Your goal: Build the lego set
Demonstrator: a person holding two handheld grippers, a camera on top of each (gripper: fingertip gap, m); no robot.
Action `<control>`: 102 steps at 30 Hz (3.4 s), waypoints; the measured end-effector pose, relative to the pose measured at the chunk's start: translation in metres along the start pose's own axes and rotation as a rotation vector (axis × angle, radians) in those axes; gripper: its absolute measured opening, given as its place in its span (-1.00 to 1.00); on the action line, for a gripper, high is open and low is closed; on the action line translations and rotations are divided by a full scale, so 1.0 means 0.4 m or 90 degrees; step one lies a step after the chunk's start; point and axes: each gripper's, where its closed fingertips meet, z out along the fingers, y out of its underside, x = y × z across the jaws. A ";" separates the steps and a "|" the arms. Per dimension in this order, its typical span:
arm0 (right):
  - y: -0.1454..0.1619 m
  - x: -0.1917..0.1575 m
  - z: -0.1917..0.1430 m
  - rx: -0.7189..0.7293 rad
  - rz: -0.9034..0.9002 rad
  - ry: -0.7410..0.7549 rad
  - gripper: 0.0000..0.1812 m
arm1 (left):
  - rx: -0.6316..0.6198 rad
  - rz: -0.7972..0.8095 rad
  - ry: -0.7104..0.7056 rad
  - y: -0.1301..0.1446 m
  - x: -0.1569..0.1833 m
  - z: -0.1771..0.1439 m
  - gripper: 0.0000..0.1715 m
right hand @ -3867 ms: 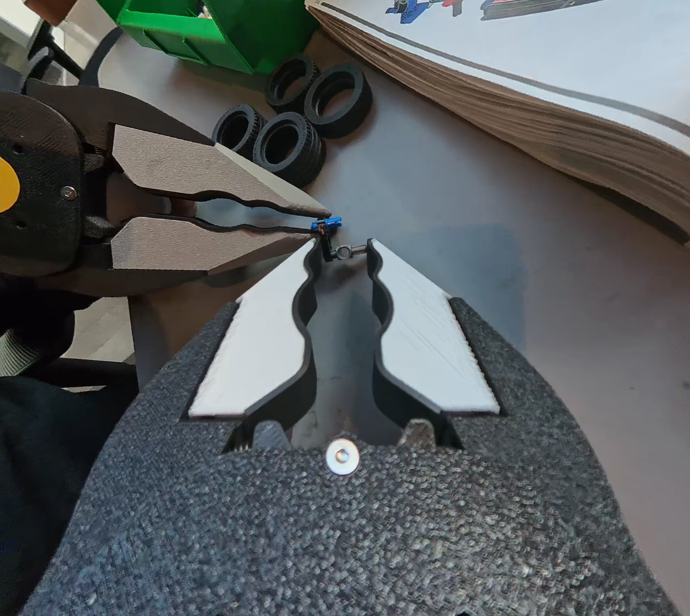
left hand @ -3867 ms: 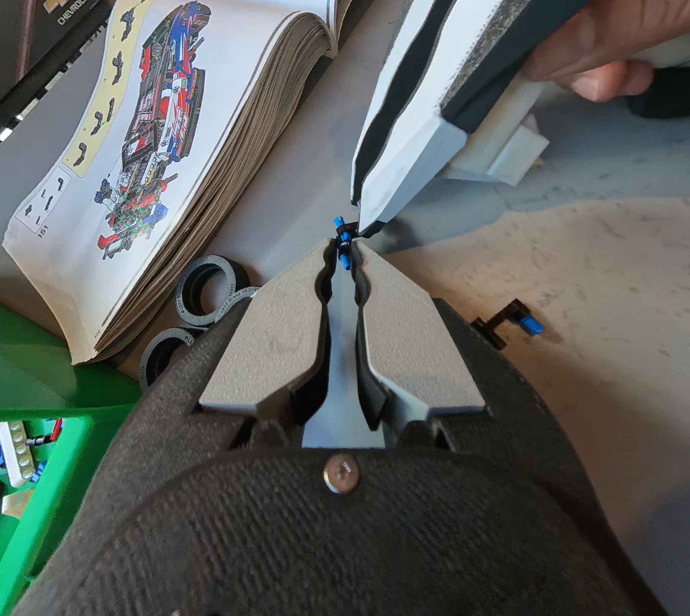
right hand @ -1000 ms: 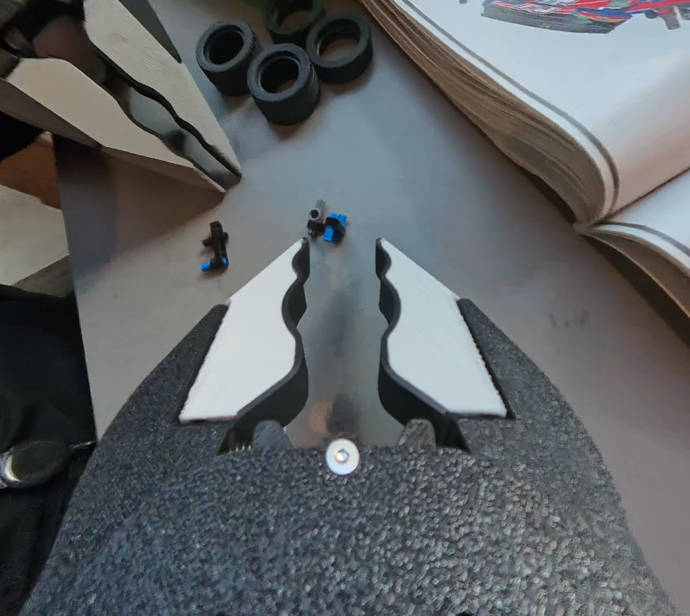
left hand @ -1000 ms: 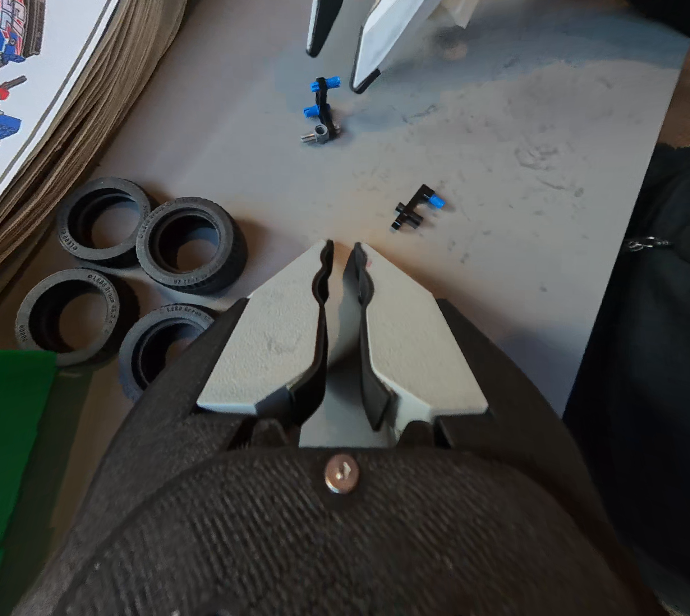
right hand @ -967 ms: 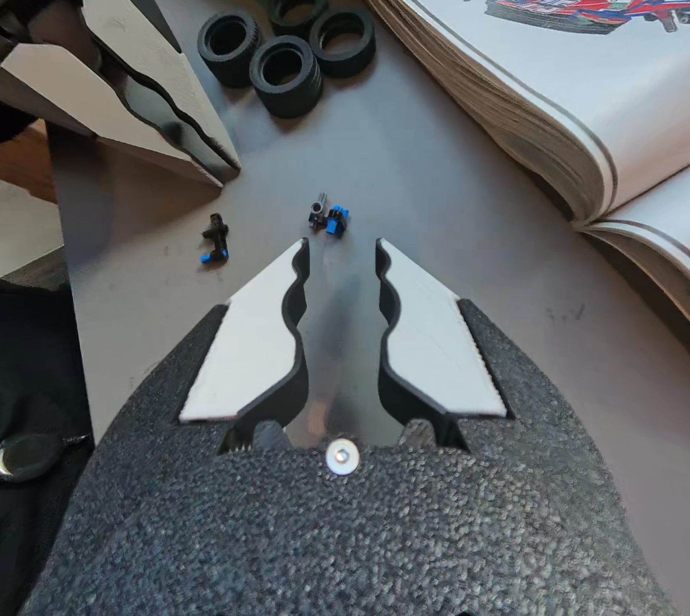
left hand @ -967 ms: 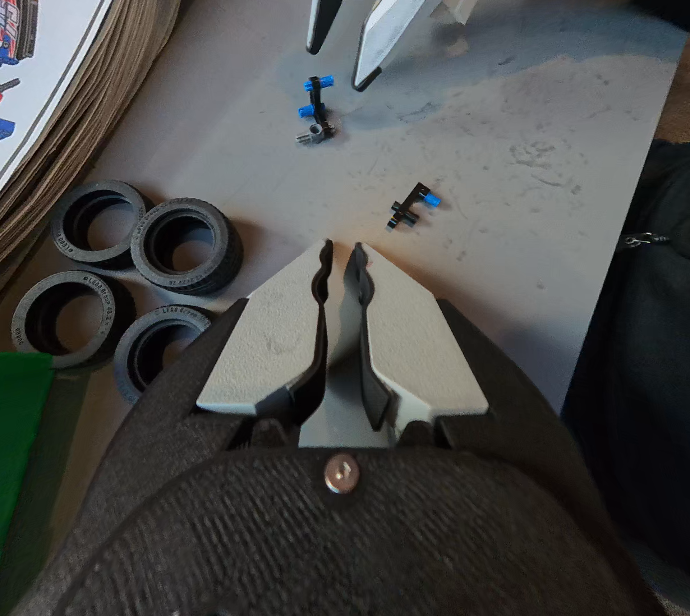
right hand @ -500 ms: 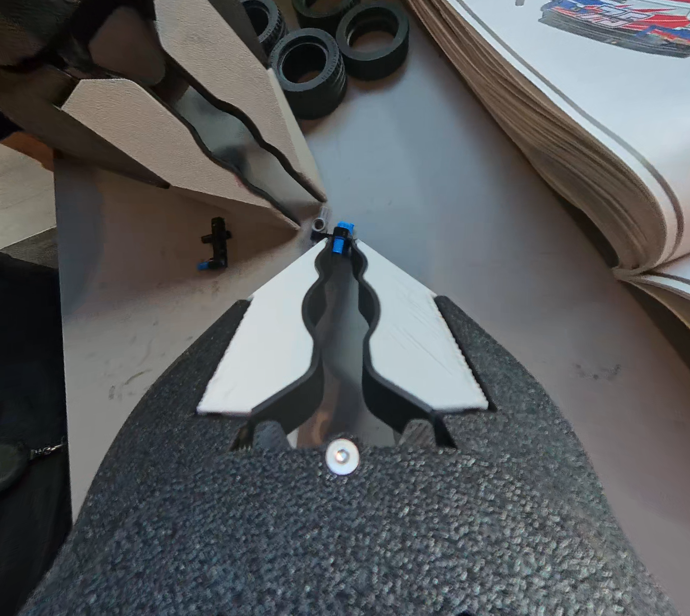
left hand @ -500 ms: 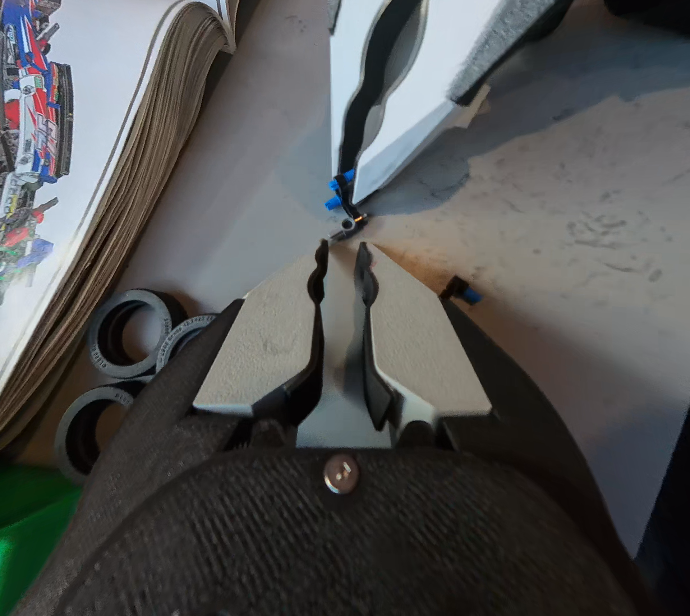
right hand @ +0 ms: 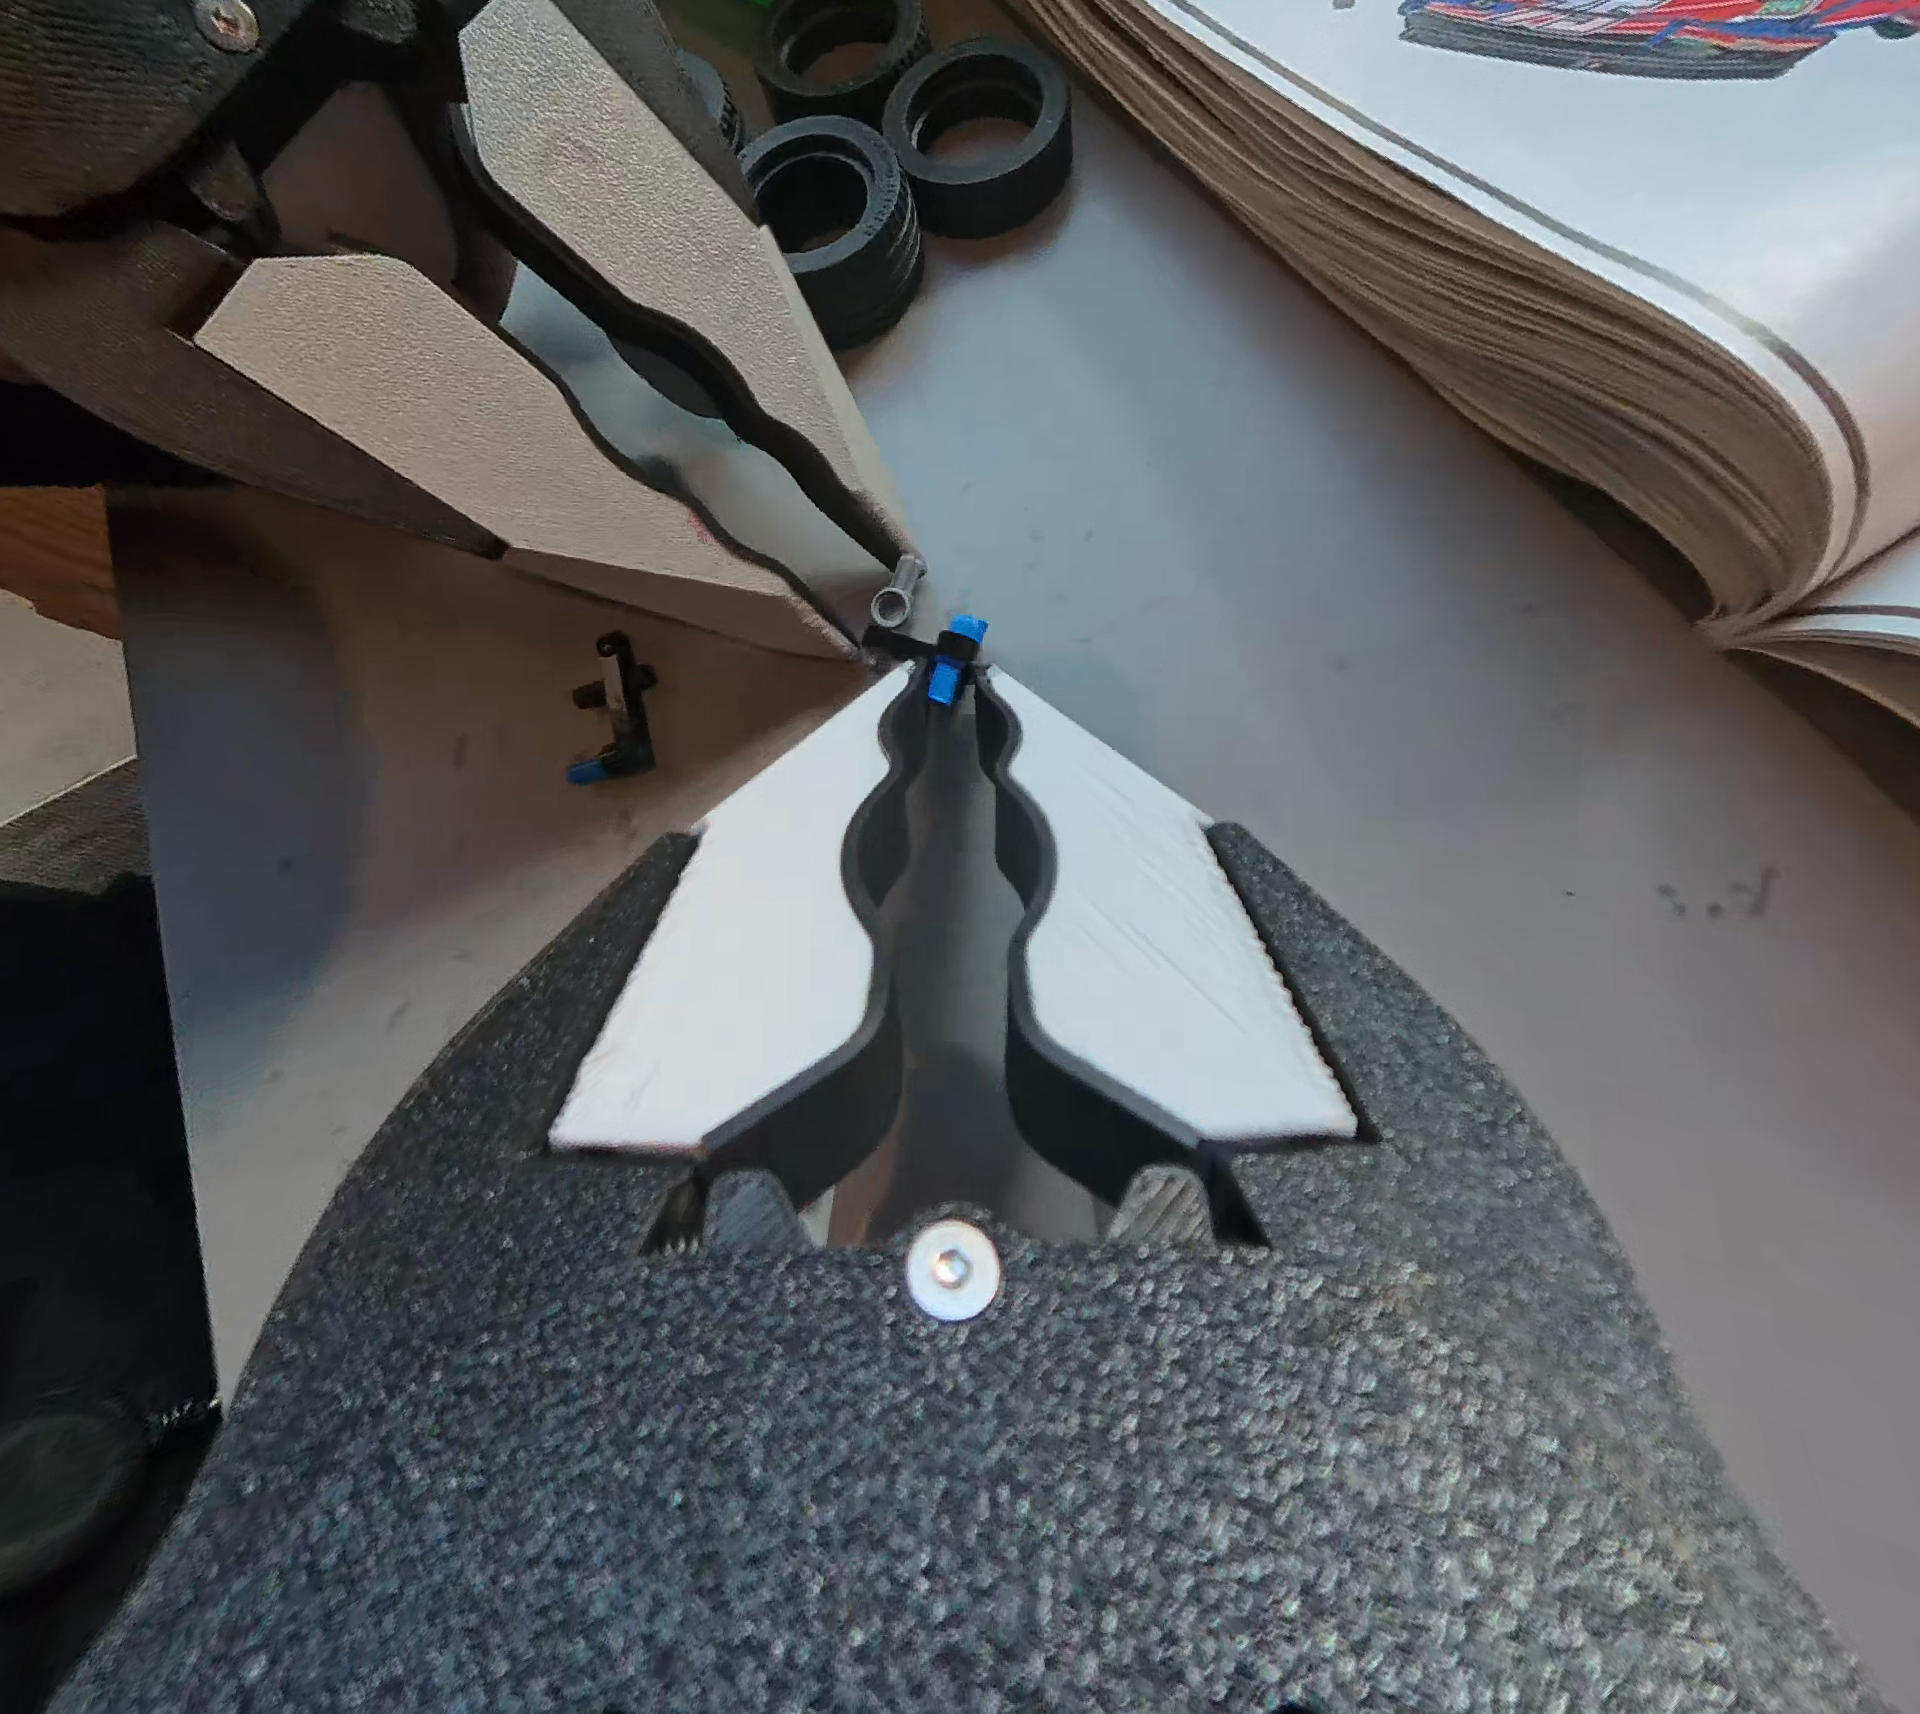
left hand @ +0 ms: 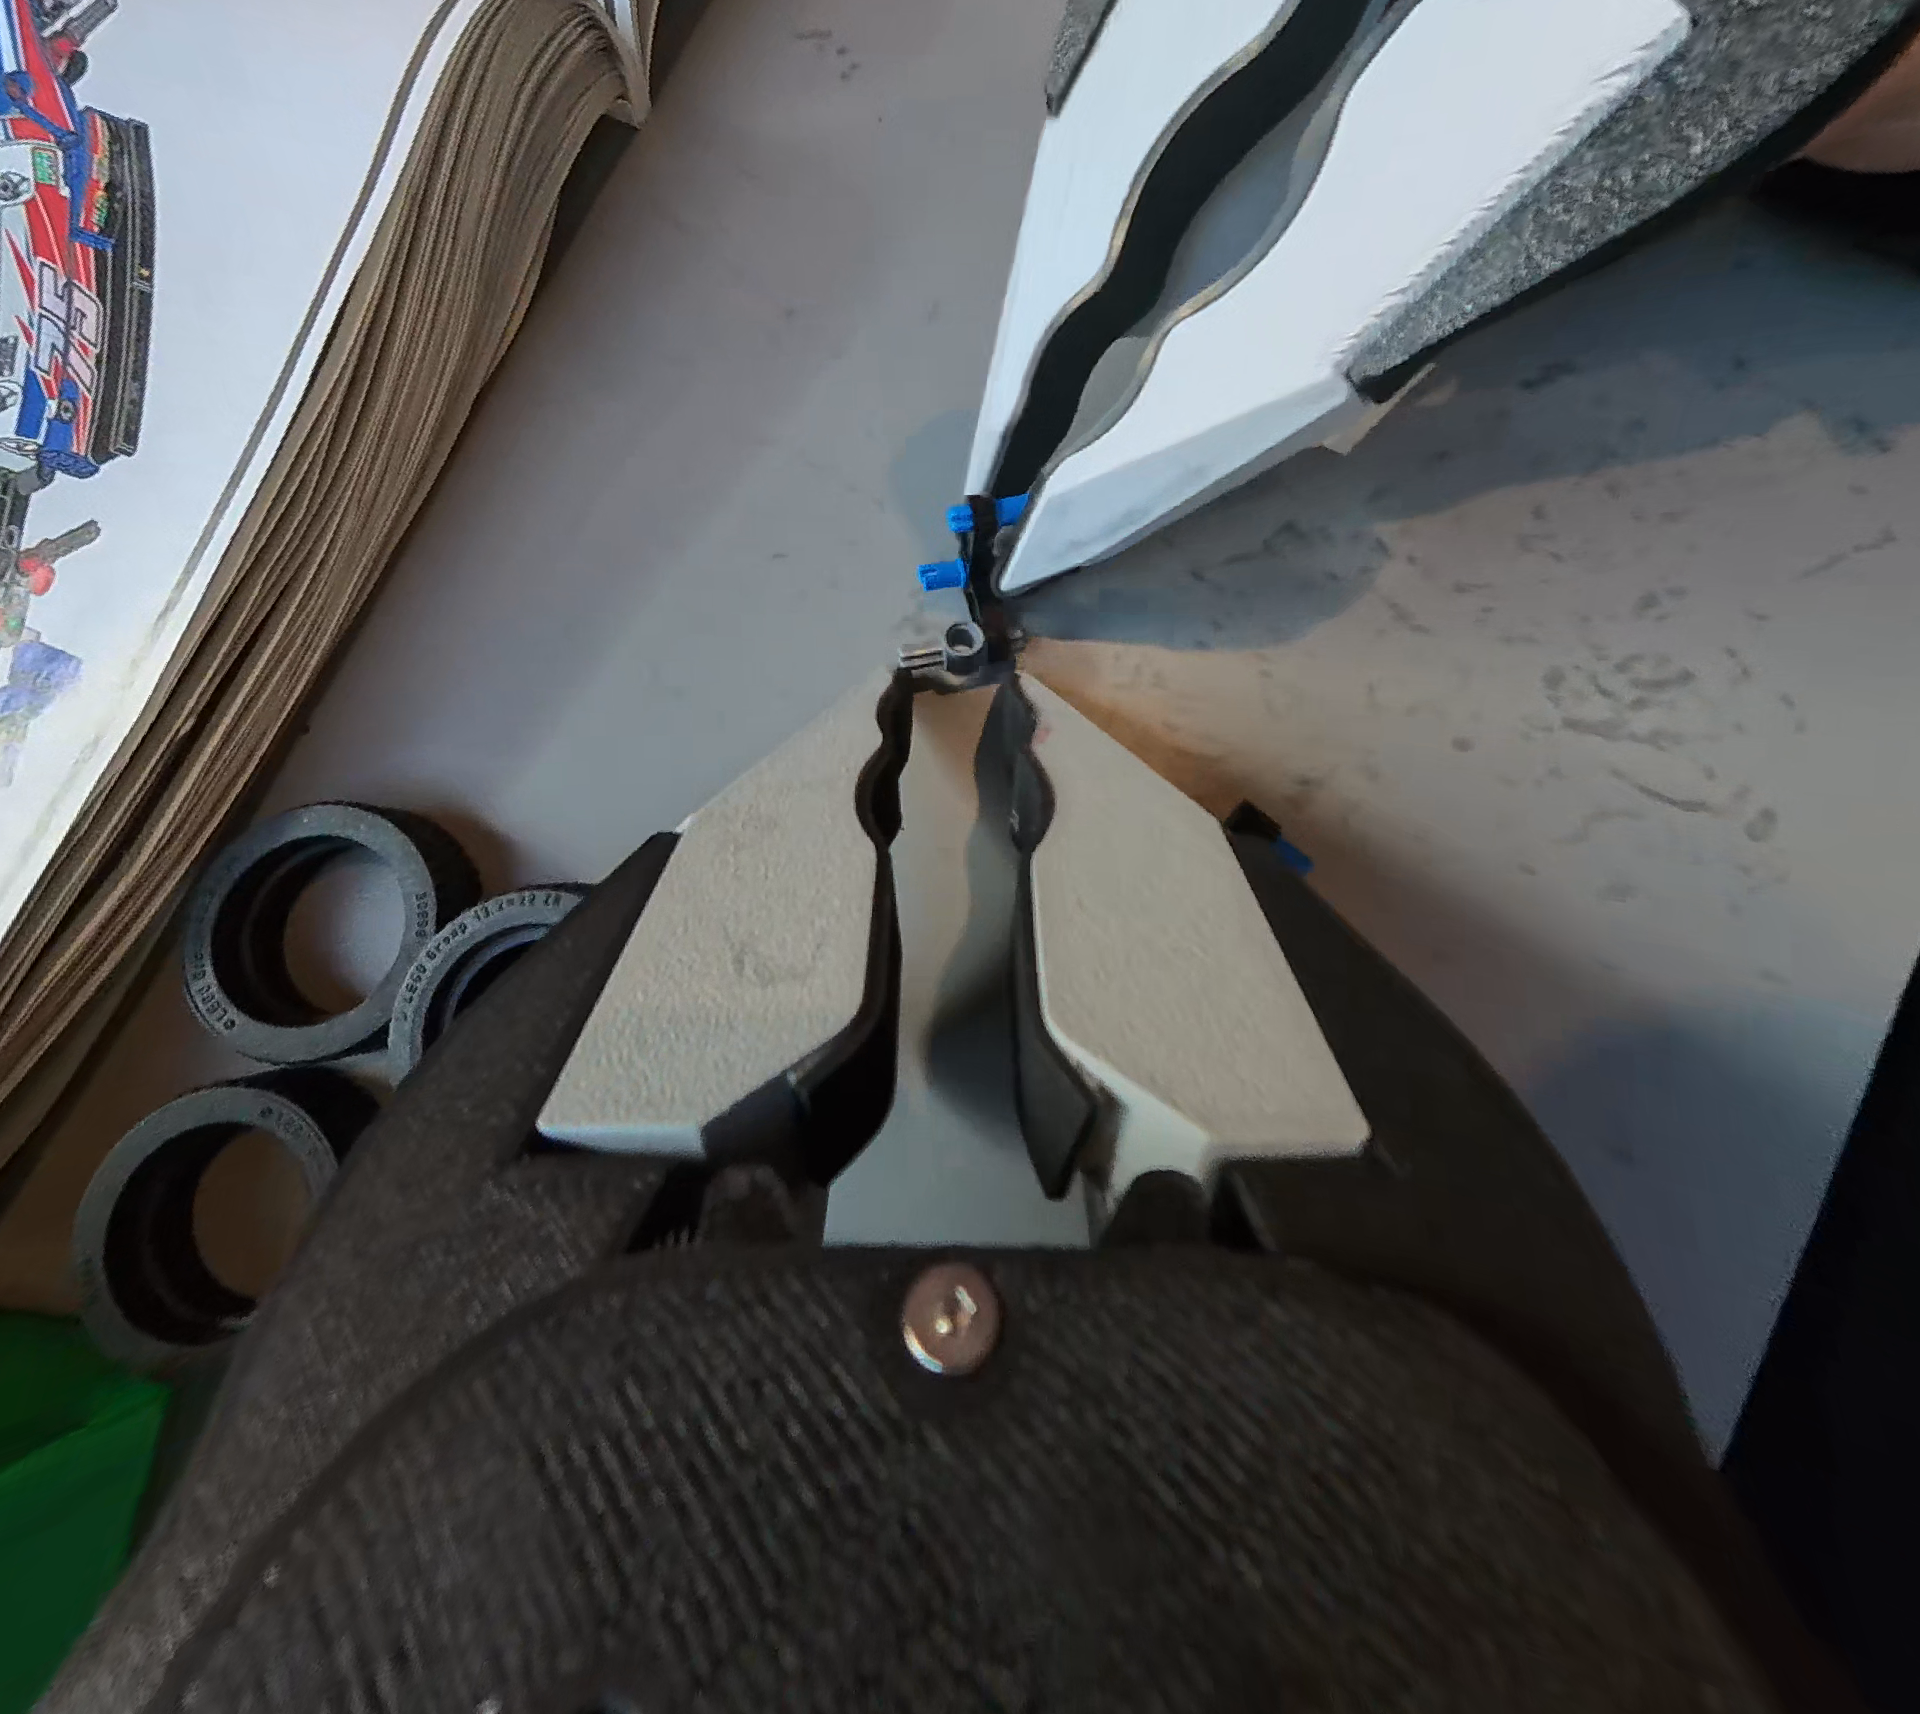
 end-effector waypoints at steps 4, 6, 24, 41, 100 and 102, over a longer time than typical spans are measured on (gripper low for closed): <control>0.007 -0.005 0.001 -0.009 -0.013 0.002 -0.94 | 0.006 0.009 0.000 -0.001 -0.003 0.000 -0.89; 0.006 -0.008 -0.001 -0.005 -0.023 0.006 -0.94 | 0.001 0.006 0.000 0.005 -0.008 -0.005 -0.91; 0.014 -0.019 -0.007 -0.001 -0.043 0.061 -0.95 | 0.027 -0.175 0.163 0.000 0.027 -0.017 -0.84; 0.026 -0.035 -0.007 -0.037 -0.010 0.034 -0.84 | 0.025 0.004 0.069 0.104 0.024 -0.106 -0.70; 0.014 0.022 -0.089 0.003 -0.154 0.088 -0.72 | 0.045 -0.044 -0.084 0.029 -0.033 -0.050 -0.62; 0.016 0.046 -0.098 -0.001 -0.145 0.125 -0.72 | 0.037 -0.044 -0.117 0.035 -0.046 -0.052 -0.56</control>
